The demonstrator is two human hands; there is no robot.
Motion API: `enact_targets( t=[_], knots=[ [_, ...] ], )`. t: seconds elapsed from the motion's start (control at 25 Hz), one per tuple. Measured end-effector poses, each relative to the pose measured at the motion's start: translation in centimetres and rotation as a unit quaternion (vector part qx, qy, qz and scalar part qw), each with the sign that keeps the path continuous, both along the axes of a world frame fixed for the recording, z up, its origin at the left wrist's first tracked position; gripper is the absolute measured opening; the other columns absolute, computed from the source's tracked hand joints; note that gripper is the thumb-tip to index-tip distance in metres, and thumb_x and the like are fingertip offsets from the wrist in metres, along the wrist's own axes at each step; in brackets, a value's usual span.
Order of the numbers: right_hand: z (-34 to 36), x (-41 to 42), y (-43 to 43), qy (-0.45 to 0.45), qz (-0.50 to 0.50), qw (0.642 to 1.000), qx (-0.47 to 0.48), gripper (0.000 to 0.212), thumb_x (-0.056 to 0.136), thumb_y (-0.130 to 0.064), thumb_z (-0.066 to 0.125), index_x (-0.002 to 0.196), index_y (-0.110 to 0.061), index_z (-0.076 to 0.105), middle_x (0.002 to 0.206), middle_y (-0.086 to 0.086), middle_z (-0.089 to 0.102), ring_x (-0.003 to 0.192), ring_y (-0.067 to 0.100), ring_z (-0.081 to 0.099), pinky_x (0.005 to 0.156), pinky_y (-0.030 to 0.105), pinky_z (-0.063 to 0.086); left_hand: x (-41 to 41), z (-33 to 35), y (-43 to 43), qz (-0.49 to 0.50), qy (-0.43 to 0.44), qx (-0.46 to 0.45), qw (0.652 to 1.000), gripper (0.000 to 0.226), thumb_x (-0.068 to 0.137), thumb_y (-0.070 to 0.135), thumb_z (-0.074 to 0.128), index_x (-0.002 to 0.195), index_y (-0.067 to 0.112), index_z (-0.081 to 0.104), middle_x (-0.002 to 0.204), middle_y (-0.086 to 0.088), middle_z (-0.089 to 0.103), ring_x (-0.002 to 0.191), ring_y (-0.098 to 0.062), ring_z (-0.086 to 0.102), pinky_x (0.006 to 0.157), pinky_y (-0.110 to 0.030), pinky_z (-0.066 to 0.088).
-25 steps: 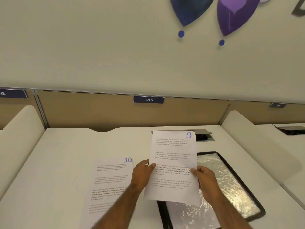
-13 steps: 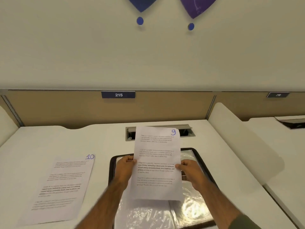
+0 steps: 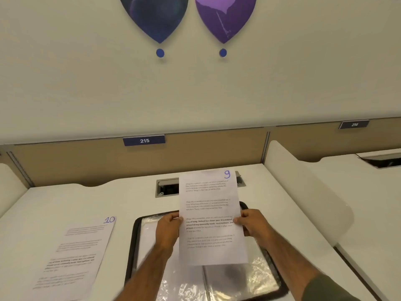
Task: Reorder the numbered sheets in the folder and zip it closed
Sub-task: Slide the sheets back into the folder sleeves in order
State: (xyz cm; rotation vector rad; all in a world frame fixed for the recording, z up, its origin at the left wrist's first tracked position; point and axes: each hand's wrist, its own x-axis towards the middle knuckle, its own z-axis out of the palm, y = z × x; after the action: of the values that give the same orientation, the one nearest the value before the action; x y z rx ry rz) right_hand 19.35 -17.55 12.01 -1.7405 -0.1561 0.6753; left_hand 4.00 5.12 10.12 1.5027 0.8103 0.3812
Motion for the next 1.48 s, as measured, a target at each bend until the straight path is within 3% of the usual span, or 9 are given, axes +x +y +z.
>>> enact_targets(
  t=[0.16, 0.24, 0.4, 0.56, 0.8, 0.92, 1.12, 1.32, 1.48],
  knots=[
    [0.2, 2.2, -1.7, 0.016, -0.005, 1.0, 0.026, 0.014, 0.093, 0.003, 0.065, 0.106, 0.006, 0.067, 0.105, 0.015, 0.076, 0.093, 0.034, 0.075, 0.084, 0.053, 0.061, 0.1, -1.1, -1.7, 0.015, 0.015, 0.009, 1.0, 0.025, 0.096, 0.003, 0.054, 0.106, 0.016, 0.073, 0.1, 0.001, 0.078, 0.087, -0.018, 0.074, 0.078, -0.03, 0.06],
    [0.4, 4.1, -1.9, 0.015, -0.003, 0.999, 0.028, 0.014, 0.094, 0.0, 0.064, 0.107, 0.004, 0.066, 0.106, 0.015, 0.076, 0.092, 0.034, 0.075, 0.084, 0.053, 0.061, 0.5, -2.5, -1.6, 0.012, 0.06, 0.087, 0.994, 0.027, 0.098, 0.005, 0.052, 0.113, 0.016, 0.071, 0.11, -0.002, 0.074, 0.095, -0.017, 0.07, 0.085, -0.026, 0.054],
    [1.1, 10.3, -1.2, -0.002, -0.007, 0.999, 0.036, 0.013, 0.095, -0.001, 0.064, 0.108, 0.001, 0.065, 0.107, 0.014, 0.075, 0.092, 0.032, 0.074, 0.078, 0.046, 0.063, 1.8, -5.7, -1.9, -0.044, 0.159, 0.275, 0.947, 0.03, 0.101, 0.02, 0.055, 0.13, 0.024, 0.064, 0.129, 0.007, 0.065, 0.119, -0.013, 0.06, 0.104, -0.028, 0.045],
    [0.4, 14.3, -0.7, 0.027, -0.01, 0.998, 0.058, 0.016, 0.094, 0.004, 0.062, 0.108, 0.001, 0.066, 0.111, 0.014, 0.074, 0.094, 0.032, 0.073, 0.073, 0.042, 0.061, 3.6, -6.7, -4.1, -0.108, 0.235, 0.346, 0.902, 0.038, 0.103, 0.029, 0.05, 0.141, 0.031, 0.053, 0.144, 0.012, 0.053, 0.133, -0.013, 0.048, 0.113, -0.028, 0.033],
    [0.9, 18.0, 2.5, 0.028, -0.007, 0.997, 0.078, 0.019, 0.093, 0.004, 0.062, 0.111, 0.002, 0.066, 0.112, 0.013, 0.074, 0.093, 0.029, 0.073, 0.068, 0.038, 0.061, 9.5, -6.4, -4.2, -0.163, 0.232, 0.41, 0.867, 0.057, 0.099, 0.02, 0.053, 0.153, 0.028, 0.038, 0.15, 0.002, 0.049, 0.136, -0.02, 0.046, 0.114, -0.032, 0.032],
    [0.5, 19.2, 3.8, 0.024, -0.006, 0.995, 0.094, 0.016, 0.094, 0.003, 0.062, 0.109, -0.003, 0.067, 0.112, 0.011, 0.074, 0.093, 0.027, 0.074, 0.065, 0.035, 0.061, 13.1, -7.2, -3.1, -0.184, 0.235, 0.452, 0.84, 0.054, 0.097, 0.02, 0.049, 0.15, 0.029, 0.043, 0.147, 0.002, 0.053, 0.133, -0.019, 0.05, 0.112, -0.036, 0.037],
    [-0.3, 21.1, 6.1, 0.013, -0.017, 0.996, 0.087, 0.013, 0.095, -0.001, 0.062, 0.106, -0.006, 0.067, 0.111, 0.009, 0.075, 0.098, 0.03, 0.074, 0.076, 0.042, 0.062, 16.5, -9.5, -2.3, -0.193, 0.258, 0.475, 0.819, 0.048, 0.099, 0.022, 0.048, 0.147, 0.024, 0.048, 0.141, -0.001, 0.056, 0.128, -0.022, 0.051, 0.108, -0.038, 0.038],
    [-2.0, 22.1, 7.7, 0.012, -0.027, 0.997, 0.077, 0.011, 0.095, -0.002, 0.063, 0.103, -0.008, 0.069, 0.11, 0.009, 0.076, 0.095, 0.028, 0.075, 0.078, 0.044, 0.062, 18.2, -10.6, -1.4, -0.151, 0.268, 0.474, 0.825, 0.018, 0.091, 0.019, 0.056, 0.106, 0.019, 0.066, 0.105, -0.002, 0.06, 0.094, -0.021, 0.052, 0.087, -0.036, 0.044],
    [-2.9, 22.5, 8.3, 0.008, -0.031, 0.997, 0.072, 0.017, 0.095, -0.002, 0.063, 0.111, -0.005, 0.068, 0.11, 0.009, 0.075, 0.097, 0.029, 0.074, 0.081, 0.046, 0.062, 19.2, -11.0, -1.2, -0.142, 0.234, 0.485, 0.831, 0.015, 0.093, 0.015, 0.052, 0.096, 0.018, 0.066, 0.096, 0.0, 0.06, 0.087, -0.02, 0.055, 0.08, -0.035, 0.042]
  ],
)
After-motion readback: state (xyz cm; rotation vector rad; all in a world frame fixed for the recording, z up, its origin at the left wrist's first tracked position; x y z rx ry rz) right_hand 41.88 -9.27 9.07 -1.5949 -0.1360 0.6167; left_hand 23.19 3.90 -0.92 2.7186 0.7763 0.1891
